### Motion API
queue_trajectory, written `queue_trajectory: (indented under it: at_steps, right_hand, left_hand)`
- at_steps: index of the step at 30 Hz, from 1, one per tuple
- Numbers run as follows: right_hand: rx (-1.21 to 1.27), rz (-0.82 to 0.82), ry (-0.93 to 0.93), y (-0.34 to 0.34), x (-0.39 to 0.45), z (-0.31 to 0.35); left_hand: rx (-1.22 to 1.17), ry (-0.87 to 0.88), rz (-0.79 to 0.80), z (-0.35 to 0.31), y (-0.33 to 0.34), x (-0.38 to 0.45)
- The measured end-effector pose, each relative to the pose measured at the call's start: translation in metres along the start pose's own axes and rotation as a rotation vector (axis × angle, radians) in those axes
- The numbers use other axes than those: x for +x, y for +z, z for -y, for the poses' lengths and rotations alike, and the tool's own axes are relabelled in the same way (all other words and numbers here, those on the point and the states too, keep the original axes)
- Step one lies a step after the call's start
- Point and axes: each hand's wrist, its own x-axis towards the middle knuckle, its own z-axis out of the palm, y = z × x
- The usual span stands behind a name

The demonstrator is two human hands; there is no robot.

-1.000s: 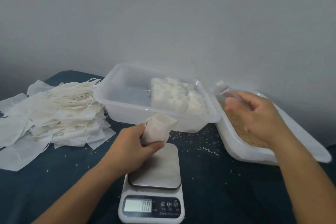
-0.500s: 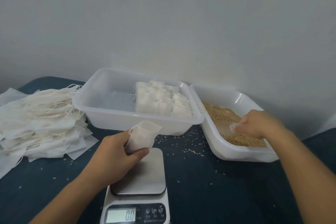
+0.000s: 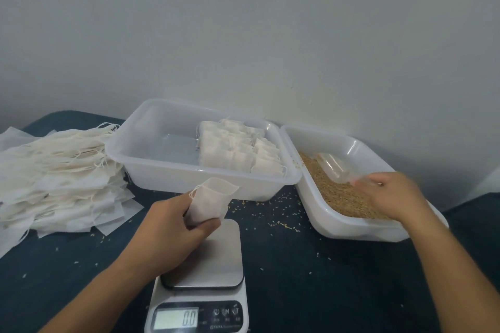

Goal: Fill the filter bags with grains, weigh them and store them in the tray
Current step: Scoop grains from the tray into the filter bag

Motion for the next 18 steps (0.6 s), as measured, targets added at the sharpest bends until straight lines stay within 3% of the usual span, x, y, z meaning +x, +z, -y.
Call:
queue_trajectory:
  at_steps: [3, 6, 12, 18]
  right_hand:
    - [0.162, -0.092, -0.076, -0.002, -0.021, 0.015]
    - [0.267, -0.081, -0.189, -0.006, -0.044, 0.039]
    - [0.248, 0.267, -0.409, -0.022, -0.078, 0.082]
    - [0.071, 0.395, -0.544, -0.040, -0.087, 0.109]
  left_hand:
    - [-0.009, -0.024, -0.007, 0.000, -0.001, -0.001]
    - [-0.015, -0.053, 0.003, 0.002, -0.001, 0.000]
    - [-0.012, -0.056, 0.007, 0.008, -0.002, 0.000]
    - [0.006, -0.059, -0.008, 0.013, -0.001, 0.001]
